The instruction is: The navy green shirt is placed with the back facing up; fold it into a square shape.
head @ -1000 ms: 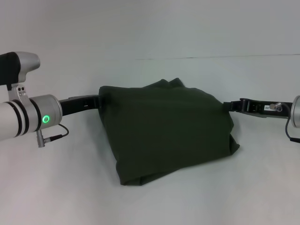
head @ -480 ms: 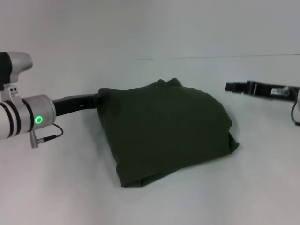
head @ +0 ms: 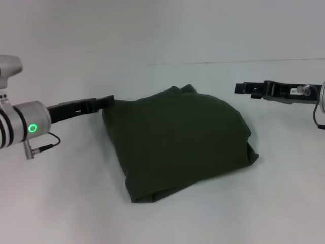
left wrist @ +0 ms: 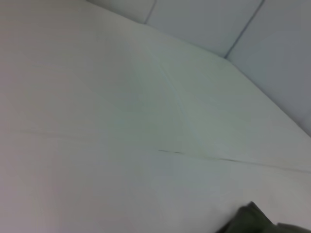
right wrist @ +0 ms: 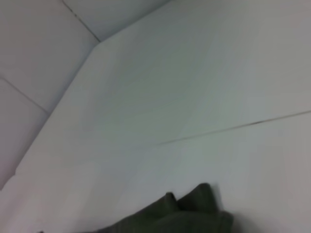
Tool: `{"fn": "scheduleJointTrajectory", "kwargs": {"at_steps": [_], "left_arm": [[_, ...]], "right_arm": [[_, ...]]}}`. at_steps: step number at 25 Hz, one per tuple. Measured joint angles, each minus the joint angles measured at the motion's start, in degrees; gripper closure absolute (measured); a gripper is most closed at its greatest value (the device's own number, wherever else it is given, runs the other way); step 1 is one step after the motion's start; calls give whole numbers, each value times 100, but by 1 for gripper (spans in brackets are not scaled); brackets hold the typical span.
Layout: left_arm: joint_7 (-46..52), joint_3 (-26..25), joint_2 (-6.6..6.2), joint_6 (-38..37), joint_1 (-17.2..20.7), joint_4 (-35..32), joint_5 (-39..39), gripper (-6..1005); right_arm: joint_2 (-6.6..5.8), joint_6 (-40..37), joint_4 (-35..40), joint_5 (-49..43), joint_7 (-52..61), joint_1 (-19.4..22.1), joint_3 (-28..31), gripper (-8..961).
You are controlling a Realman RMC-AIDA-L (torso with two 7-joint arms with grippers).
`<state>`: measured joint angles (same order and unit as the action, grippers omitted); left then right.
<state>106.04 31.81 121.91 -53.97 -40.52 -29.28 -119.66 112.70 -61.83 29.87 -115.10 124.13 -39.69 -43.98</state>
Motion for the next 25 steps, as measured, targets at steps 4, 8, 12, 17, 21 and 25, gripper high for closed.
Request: {"fn": "scheduleJointTrajectory", "kwargs": {"at_steps": [4, 8, 12, 17, 21, 25], "left_arm": [[386, -23, -24, -117, 111, -163, 3, 401], [688, -23, -57, -325, 210, -268, 5, 402], [691, -6, -40, -337, 228, -275, -11, 403], [669, 41, -22, -343, 230, -247, -32, 405], [656, 79, -11, -351, 229, -226, -35, 406], [653, 103, -9, -356, 229, -220, -38, 407]], "right_arm": [[-8, -77, -10, -4, 42, 10, -96, 261], [-39, -85, -80, -47, 52, 43, -103, 206], [7, -31, -220, -199, 8, -15, -107, 212], [191, 218, -242, -246, -9, -109, -308, 219], [245, 354, -240, -250, -12, -150, -401, 225], [252, 446, -237, -250, -12, -160, -404, 231]]}}
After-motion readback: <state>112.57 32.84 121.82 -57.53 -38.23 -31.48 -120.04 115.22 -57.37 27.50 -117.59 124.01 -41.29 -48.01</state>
